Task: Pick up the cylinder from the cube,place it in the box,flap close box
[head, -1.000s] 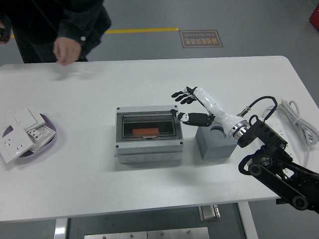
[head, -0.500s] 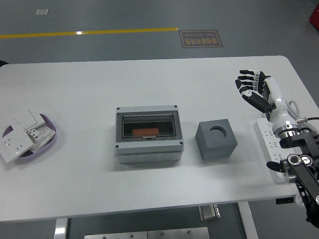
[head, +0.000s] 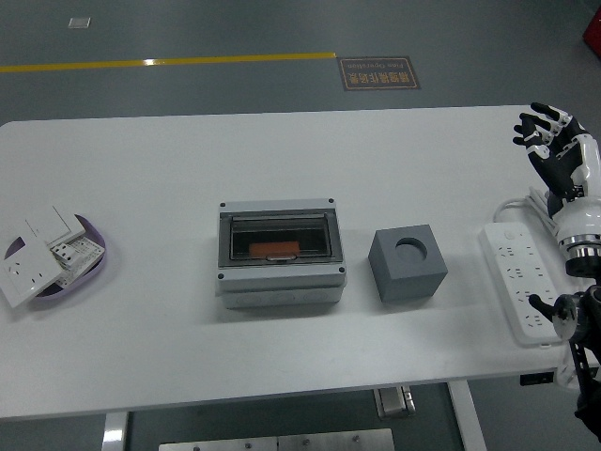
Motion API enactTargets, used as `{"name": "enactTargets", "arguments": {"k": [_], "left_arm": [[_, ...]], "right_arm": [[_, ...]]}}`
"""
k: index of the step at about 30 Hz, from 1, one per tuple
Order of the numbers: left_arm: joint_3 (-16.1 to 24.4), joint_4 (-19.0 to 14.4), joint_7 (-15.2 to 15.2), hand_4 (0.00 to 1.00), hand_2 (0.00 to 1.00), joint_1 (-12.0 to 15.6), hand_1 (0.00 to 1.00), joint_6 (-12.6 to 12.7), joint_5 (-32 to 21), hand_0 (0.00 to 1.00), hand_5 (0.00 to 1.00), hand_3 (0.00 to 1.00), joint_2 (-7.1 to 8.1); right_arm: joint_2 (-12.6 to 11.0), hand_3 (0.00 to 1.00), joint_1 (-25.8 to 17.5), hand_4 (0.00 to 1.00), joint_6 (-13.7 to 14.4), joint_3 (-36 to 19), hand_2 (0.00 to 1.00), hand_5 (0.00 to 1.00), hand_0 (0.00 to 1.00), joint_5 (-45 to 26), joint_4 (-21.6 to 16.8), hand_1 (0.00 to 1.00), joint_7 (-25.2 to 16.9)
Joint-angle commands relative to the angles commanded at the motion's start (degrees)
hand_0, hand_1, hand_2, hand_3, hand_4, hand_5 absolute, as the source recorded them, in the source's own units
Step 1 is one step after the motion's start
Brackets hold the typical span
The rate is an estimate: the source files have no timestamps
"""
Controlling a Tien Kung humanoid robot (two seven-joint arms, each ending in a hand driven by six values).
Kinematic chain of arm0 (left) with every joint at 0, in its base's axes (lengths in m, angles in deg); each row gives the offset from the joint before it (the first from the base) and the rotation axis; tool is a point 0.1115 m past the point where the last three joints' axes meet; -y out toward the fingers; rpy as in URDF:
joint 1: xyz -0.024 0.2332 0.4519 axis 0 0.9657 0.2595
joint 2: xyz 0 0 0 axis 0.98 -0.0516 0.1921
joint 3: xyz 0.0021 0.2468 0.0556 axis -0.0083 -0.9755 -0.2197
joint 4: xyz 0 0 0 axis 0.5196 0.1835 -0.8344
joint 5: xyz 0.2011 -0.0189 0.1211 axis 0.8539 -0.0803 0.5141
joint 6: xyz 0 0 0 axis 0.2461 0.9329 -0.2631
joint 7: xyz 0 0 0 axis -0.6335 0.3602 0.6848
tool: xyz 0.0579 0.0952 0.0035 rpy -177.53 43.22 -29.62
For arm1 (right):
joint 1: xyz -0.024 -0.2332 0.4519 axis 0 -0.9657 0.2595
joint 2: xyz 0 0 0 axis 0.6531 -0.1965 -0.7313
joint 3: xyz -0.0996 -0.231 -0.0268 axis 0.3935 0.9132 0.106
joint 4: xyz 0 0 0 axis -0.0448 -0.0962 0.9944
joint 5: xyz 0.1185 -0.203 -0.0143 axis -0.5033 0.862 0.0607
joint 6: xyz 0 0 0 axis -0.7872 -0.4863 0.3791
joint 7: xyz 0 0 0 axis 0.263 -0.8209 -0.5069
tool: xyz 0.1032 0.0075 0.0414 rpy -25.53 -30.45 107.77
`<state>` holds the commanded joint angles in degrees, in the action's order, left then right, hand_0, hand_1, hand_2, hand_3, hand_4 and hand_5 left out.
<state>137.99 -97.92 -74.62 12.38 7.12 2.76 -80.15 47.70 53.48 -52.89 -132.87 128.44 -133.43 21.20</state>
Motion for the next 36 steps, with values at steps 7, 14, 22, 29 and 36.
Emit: {"name": "enactTargets", "arguments": {"k": [7,14,22,29,36], "left_arm": [[-0.4,0.0,-0.2,0.725,0.579,-0.1,0.664,-0.1,0.5,0.639,0.314,0.642,1.01],[-0.4,0.0,-0.1,0.723,0.579,-0.2,0.664,-0.1,0.7,0.639,0.314,0.643,1.57],[-0.1,0.0,0.1,0.724,0.579,0.1,0.664,-0.1,0.2,0.639,0.316,0.644,0.77],[1.9,0.0,0.1,0.725,0.579,0.1,0.664,0.2,0.6,0.639,0.319,0.645,0.25],[2.3,0.0,0.4,0.725,0.580,-0.3,0.664,0.2,0.3,0.639,0.322,0.645,-0.06]], "right_arm": [[0.1,0.803,-0.9,0.766,0.1,-0.4,0.740,0.267,0.730,-0.3,-0.3,0.697,-0.1],[0.2,0.793,-1.4,0.772,0.3,-0.5,0.741,0.290,0.742,0.1,-1.0,0.696,-0.1],[0.2,0.788,-1.7,0.759,0.7,-0.3,0.740,0.298,0.744,0.7,-1.8,0.697,0.0],[0.4,0.775,-2.0,0.793,1.1,-0.7,0.738,0.277,0.741,0.7,-1.8,0.696,0.1],[0.6,0.773,-1.9,0.799,1.1,-1.1,0.736,0.283,0.739,0.9,-2.4,0.694,0.2]]}}
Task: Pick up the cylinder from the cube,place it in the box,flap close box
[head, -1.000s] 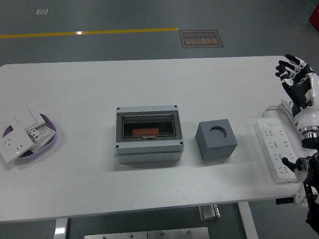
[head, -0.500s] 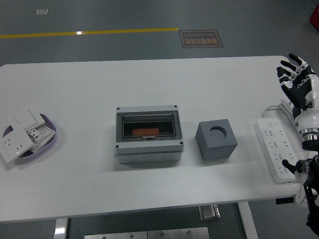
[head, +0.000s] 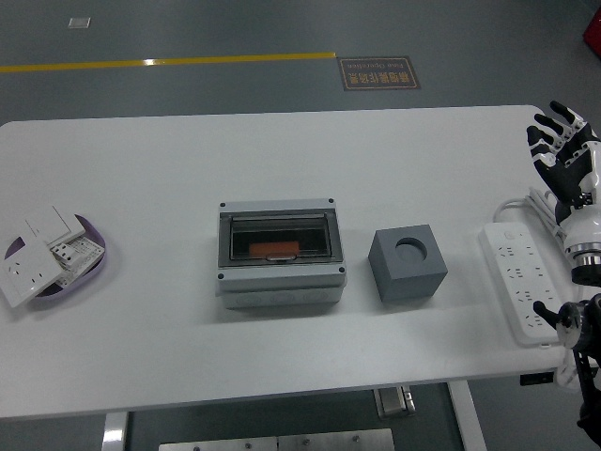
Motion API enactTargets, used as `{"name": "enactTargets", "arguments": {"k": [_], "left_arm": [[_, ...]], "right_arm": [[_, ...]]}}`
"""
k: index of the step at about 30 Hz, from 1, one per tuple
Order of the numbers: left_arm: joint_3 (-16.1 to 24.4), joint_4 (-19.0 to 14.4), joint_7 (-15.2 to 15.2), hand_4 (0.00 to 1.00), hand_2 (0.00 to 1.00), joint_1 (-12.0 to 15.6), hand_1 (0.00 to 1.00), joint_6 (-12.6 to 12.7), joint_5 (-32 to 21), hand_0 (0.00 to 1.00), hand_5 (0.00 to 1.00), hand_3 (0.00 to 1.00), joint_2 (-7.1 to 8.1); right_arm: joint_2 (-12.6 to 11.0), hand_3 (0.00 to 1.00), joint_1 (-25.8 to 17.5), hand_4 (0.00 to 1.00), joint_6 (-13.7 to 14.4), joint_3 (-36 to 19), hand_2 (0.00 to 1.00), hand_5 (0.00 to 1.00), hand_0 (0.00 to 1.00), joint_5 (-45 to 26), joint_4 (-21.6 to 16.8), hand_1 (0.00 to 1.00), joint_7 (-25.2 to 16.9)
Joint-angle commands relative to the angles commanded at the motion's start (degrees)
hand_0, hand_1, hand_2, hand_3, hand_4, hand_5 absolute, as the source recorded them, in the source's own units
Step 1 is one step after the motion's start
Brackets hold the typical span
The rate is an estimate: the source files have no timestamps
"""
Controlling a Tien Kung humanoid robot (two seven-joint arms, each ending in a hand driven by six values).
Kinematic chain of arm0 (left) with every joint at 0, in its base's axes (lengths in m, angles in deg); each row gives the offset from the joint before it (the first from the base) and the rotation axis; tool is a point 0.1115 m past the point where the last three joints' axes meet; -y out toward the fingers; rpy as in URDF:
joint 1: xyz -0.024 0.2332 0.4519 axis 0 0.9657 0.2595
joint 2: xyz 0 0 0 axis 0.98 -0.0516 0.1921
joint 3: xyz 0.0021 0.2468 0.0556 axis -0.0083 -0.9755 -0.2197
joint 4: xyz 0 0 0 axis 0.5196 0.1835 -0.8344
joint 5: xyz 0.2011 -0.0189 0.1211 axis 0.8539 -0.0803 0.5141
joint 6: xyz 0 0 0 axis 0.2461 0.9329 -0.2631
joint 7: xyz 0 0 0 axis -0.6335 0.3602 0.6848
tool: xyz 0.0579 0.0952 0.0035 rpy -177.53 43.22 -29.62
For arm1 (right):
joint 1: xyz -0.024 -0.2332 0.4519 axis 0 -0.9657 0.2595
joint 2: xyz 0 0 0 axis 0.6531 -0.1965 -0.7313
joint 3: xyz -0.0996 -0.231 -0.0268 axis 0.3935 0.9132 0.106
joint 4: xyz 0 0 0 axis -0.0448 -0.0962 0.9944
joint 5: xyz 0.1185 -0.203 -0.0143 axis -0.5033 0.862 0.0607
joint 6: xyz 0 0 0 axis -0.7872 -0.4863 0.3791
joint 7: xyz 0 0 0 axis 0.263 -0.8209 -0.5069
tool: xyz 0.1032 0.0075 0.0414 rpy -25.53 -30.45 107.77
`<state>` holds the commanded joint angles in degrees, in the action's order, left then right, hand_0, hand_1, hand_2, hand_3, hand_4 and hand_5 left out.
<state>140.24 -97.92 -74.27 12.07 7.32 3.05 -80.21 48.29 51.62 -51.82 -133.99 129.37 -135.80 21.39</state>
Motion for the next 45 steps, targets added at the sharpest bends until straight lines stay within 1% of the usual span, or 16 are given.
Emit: {"name": "enactTargets", "arguments": {"k": [17,29,40,41,45], "left_arm": [[0.8,0.0,-0.2,0.724,0.579,-0.7,0.664,0.1,0.3,0.639,0.323,0.645,-0.37],[0.8,0.0,-0.2,0.721,0.579,-0.3,0.664,0.1,-0.1,0.639,0.318,0.644,-0.41],[0.5,0.0,0.0,0.720,0.579,-0.5,0.664,0.1,-0.4,0.639,0.316,0.645,-0.33],[0.5,0.0,0.0,0.720,0.579,-0.5,0.664,0.1,-0.4,0.638,0.314,0.644,-0.31],[0.3,0.0,0.1,0.720,0.579,-0.6,0.664,0.1,-0.4,0.638,0.314,0.644,-0.36]], "right_arm": [[0.5,0.764,-0.1,0.802,-0.1,-1.0,0.727,0.286,0.744,-0.3,-0.2,0.688,-0.1],[0.9,0.760,-0.4,0.801,-0.7,-1.5,0.724,0.288,0.744,0.3,-0.8,0.684,0.0],[0.4,0.750,-0.8,0.803,-1.1,-2.1,0.721,0.293,0.741,0.2,-0.9,0.679,0.3],[0.4,0.727,-0.8,0.802,-1.1,-2.1,0.718,0.296,0.740,0.2,-0.8,0.673,0.3],[0.2,0.727,-0.8,0.802,-1.2,-2.2,0.718,0.296,0.740,-0.1,-0.8,0.673,0.3]]}}
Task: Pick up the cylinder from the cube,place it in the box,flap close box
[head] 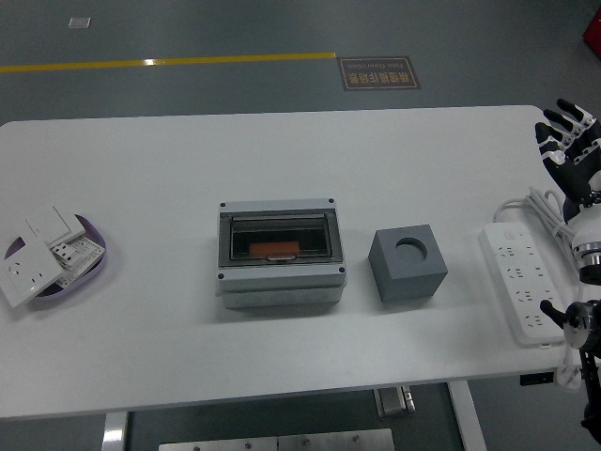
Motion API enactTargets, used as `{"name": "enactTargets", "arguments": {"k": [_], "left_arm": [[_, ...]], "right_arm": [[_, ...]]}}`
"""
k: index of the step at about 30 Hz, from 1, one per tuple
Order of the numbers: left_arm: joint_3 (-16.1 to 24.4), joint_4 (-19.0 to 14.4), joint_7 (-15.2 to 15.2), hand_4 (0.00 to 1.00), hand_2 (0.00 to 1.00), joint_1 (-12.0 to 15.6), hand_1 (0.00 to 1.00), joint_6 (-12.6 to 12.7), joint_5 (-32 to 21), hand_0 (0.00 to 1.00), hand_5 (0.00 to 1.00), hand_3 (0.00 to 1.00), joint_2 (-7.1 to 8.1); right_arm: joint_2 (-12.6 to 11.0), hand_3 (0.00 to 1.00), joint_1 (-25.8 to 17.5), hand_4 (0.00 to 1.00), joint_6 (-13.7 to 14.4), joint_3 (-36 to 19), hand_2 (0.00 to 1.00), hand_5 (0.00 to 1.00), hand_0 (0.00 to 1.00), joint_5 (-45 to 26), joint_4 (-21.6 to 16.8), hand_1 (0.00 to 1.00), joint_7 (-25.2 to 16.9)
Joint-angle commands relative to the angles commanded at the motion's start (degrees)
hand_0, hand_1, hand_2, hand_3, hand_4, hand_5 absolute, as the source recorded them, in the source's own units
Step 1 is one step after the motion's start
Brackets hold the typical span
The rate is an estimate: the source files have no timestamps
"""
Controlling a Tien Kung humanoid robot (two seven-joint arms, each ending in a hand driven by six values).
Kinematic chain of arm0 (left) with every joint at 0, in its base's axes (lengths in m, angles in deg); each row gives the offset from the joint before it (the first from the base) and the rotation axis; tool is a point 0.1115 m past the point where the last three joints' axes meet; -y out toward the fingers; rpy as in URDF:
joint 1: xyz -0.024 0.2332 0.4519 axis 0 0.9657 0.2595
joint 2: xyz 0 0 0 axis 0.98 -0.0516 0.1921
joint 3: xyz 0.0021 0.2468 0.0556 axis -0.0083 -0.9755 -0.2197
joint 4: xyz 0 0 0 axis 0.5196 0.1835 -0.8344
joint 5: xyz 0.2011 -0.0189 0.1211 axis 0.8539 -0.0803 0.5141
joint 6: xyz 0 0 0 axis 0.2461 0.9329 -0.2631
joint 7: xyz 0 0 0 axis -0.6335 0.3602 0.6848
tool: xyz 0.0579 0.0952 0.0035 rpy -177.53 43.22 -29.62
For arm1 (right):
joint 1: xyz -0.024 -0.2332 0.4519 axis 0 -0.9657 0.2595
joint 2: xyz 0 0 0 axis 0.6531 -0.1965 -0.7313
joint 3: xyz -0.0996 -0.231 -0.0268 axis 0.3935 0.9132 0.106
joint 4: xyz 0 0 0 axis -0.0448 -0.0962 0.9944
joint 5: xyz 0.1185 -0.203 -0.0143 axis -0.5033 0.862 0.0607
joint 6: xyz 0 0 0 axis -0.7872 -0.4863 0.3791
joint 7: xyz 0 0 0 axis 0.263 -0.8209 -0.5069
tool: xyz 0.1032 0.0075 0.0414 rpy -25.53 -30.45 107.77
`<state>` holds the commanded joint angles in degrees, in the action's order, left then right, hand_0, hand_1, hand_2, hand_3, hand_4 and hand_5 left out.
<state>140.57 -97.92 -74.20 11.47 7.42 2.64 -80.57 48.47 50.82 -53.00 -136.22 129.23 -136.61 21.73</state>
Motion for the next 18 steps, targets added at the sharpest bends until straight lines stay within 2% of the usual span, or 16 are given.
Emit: {"name": "enactTargets", "arguments": {"k": [18], "left_arm": [[0.0,0.0,0.0,0.720,0.579,0.1,0.664,0.0,-0.1,0.639,0.315,0.645,0.05]], "right_arm": [[-0.3,0.712,-0.2,0.806,-0.2,-0.2,0.711,0.307,0.741,-0.2,0.3,0.667,0.2]]}}
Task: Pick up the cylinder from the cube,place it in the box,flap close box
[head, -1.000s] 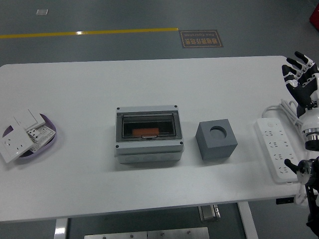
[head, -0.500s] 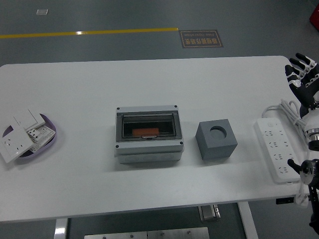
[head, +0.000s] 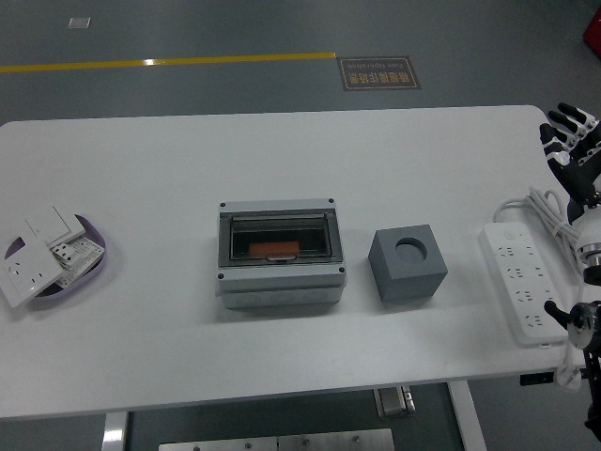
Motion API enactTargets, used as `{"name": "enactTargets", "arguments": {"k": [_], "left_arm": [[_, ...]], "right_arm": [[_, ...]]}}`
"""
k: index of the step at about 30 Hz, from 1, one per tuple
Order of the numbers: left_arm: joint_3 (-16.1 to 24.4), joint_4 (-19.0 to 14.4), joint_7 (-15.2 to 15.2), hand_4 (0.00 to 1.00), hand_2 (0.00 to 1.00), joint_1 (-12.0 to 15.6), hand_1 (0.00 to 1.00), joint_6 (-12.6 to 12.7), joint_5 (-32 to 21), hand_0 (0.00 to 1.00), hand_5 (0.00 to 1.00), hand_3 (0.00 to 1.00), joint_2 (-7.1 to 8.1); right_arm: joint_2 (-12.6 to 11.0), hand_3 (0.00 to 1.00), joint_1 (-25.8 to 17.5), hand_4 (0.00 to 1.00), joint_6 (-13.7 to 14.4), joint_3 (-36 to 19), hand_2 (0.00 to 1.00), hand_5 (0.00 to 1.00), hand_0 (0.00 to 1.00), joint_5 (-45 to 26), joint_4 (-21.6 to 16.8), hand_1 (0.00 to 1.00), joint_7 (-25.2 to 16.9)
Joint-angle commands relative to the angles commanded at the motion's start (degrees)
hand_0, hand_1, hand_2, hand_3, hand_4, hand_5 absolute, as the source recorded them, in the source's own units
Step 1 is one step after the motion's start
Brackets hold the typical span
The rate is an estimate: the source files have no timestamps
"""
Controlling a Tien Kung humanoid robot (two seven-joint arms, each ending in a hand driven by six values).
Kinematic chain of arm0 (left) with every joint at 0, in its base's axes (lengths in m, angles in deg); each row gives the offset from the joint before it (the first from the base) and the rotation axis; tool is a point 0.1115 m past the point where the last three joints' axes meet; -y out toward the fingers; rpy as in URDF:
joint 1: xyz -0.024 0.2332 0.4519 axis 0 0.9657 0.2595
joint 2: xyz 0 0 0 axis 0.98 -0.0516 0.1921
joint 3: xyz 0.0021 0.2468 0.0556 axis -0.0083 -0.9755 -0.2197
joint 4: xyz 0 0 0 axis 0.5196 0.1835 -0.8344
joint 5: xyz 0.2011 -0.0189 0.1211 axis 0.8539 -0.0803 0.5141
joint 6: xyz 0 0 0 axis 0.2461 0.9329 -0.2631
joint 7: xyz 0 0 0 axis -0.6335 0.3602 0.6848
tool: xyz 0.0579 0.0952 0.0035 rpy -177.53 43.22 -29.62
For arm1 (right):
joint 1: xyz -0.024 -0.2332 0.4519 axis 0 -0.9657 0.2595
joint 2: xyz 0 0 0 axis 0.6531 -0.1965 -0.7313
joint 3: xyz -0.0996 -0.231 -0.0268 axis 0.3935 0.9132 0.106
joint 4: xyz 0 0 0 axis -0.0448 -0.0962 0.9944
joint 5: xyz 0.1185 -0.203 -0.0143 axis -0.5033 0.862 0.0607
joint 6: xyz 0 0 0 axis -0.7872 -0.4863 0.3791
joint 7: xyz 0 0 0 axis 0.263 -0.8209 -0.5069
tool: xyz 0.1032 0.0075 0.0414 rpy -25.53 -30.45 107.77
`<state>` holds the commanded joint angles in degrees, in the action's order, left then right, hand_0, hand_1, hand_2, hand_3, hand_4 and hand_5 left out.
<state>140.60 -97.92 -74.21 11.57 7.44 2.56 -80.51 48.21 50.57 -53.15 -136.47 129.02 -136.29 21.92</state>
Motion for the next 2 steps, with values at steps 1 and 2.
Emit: {"name": "enactTargets", "arguments": {"k": [1,2], "left_arm": [[0.0,0.0,0.0,0.720,0.579,0.1,0.664,0.0,0.0,0.639,0.315,0.645,-0.04],[0.0,0.0,0.0,0.720,0.579,0.1,0.664,0.0,0.0,0.639,0.315,0.645,-0.09]], "right_arm": [[0.0,0.712,0.0,0.806,0.0,0.0,0.711,0.307,0.741,0.0,0.0,0.667,0.0],[0.0,0.712,0.0,0.806,0.0,0.1,0.711,0.307,0.741,0.1,0.1,0.667,0.0]]}}
